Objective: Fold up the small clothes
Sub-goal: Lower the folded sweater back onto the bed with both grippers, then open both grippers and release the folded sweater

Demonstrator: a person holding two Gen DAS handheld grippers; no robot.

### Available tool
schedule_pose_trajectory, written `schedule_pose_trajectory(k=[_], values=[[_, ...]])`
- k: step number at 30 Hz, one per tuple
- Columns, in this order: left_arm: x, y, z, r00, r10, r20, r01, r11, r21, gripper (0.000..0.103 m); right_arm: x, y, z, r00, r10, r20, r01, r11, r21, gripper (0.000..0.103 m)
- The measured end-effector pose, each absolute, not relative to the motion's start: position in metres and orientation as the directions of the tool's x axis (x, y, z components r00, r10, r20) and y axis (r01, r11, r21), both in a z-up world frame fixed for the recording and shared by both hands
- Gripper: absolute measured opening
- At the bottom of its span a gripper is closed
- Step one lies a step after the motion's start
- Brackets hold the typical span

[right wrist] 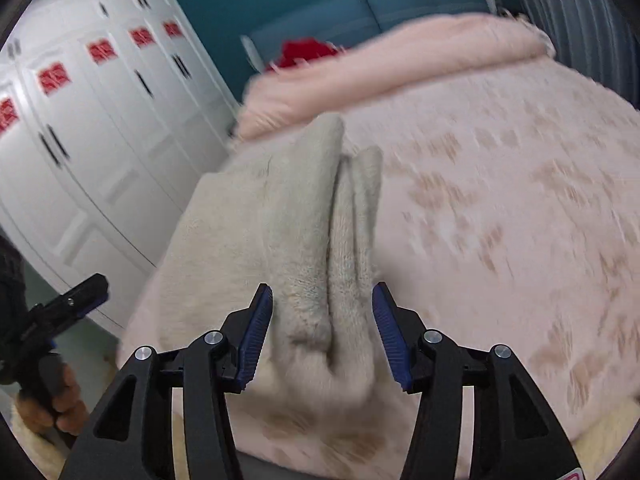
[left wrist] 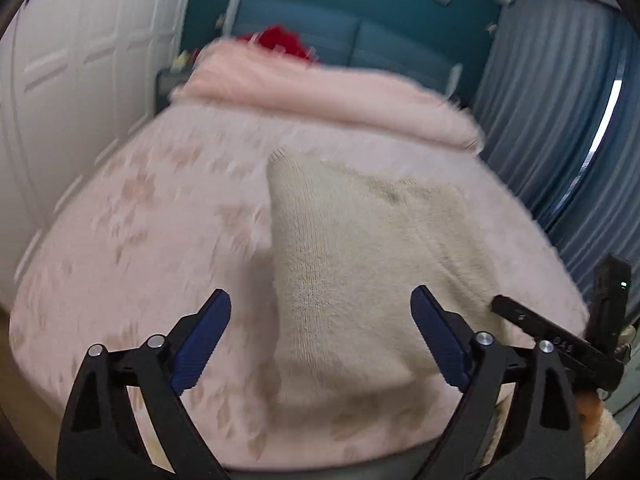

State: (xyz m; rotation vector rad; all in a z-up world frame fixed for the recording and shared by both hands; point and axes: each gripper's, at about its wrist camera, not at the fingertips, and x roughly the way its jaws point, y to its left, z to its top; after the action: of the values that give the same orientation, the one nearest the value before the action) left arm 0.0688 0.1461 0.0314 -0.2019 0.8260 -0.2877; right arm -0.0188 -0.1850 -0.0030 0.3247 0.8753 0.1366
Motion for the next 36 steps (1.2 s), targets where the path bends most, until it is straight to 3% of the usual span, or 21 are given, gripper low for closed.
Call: schedule_pose_trajectory(k=[3,6,9,14,19,20,22,24,25,28,30,33,34,35,36], values=[[0.057,0.175,-0.017,0.578,-0.343,-0.74,0.068,0.924,-0.376,0.084,-0.031,-0.196,-0.023,0.61,0.241,-0.755,0.039,0.942,0.332,0.052],[0.067,0.19,-0.013,0.59,-0.376,-0.715,0.043,0.899,-0.437,0.087,-0.008,-0.2,-0.012,0.633,0.225,-0.741,0.057,0.941,0.334,0.072],[0.096,0.179,-0.01,0.595,-0.389,-0.703,0.061,0.894,-0.443,0.093,0.03,-0.199,-0.004,0.646,0.232,-0.728,0.067,0.932,0.356,0.078],[0.144,0.14,-0.046,0.506,-0.444,-0.74,0.07,0.876,-0.478,0.094,0.084,-0.202,-0.035,0.575,0.229,-0.786,0.124,0.925,0.36,0.08],[0.174,0.119,-0.109,0.373,-0.446,-0.813,-0.032,0.87,-0.492,0.094,0.11,-0.208,-0.084,0.466,0.338,-0.818,0.22,0.851,0.477,0.08],[0.177,0.119,-0.117,0.361,-0.461,-0.811,-0.042,0.861,-0.507,0.094,0.113,-0.208,-0.09,0.46,0.379,-0.803,0.225,0.825,0.518,0.079],[0.183,0.122,-0.122,0.35,-0.54,-0.765,-0.049,0.805,-0.591,0.067,0.117,-0.203,-0.088,0.465,0.437,-0.77,0.21,0.79,0.575,0.038],[0.19,0.123,-0.108,0.351,-0.553,-0.756,-0.049,0.795,-0.604,0.046,0.118,-0.194,-0.062,0.515,0.44,-0.736,0.155,0.796,0.585,0.031],[0.192,0.122,-0.094,0.364,-0.559,-0.745,-0.013,0.796,-0.605,0.043,0.117,-0.188,-0.042,0.548,0.458,-0.7,0.105,0.793,0.6,0.03],[0.195,0.124,-0.044,0.444,-0.555,-0.703,0.087,0.808,-0.583,0.043,0.109,-0.173,0.01,0.631,0.468,-0.618,-0.01,0.802,0.597,0.029],[0.199,0.131,-0.024,0.472,-0.562,-0.679,0.112,0.802,-0.586,0.047,0.111,-0.173,0.016,0.648,0.464,-0.604,-0.019,0.802,0.596,0.032],[0.204,0.136,-0.033,0.47,-0.495,-0.73,0.089,0.85,-0.519,0.066,0.126,-0.179,-0.025,0.578,0.367,-0.729,0.051,0.875,0.482,0.044],[0.204,0.135,-0.046,0.462,-0.426,-0.777,0.07,0.892,-0.447,0.067,0.127,-0.184,-0.041,0.536,0.288,-0.793,0.108,0.909,0.403,0.045],[0.205,0.134,-0.061,0.438,-0.366,-0.821,0.051,0.922,-0.383,0.066,0.124,-0.188,-0.049,0.51,0.221,-0.831,0.162,0.925,0.345,0.043],[0.201,0.136,-0.073,0.405,-0.318,-0.857,0.032,0.942,-0.334,0.066,0.114,-0.192,-0.045,0.538,0.245,-0.807,0.161,0.909,0.384,0.037]])
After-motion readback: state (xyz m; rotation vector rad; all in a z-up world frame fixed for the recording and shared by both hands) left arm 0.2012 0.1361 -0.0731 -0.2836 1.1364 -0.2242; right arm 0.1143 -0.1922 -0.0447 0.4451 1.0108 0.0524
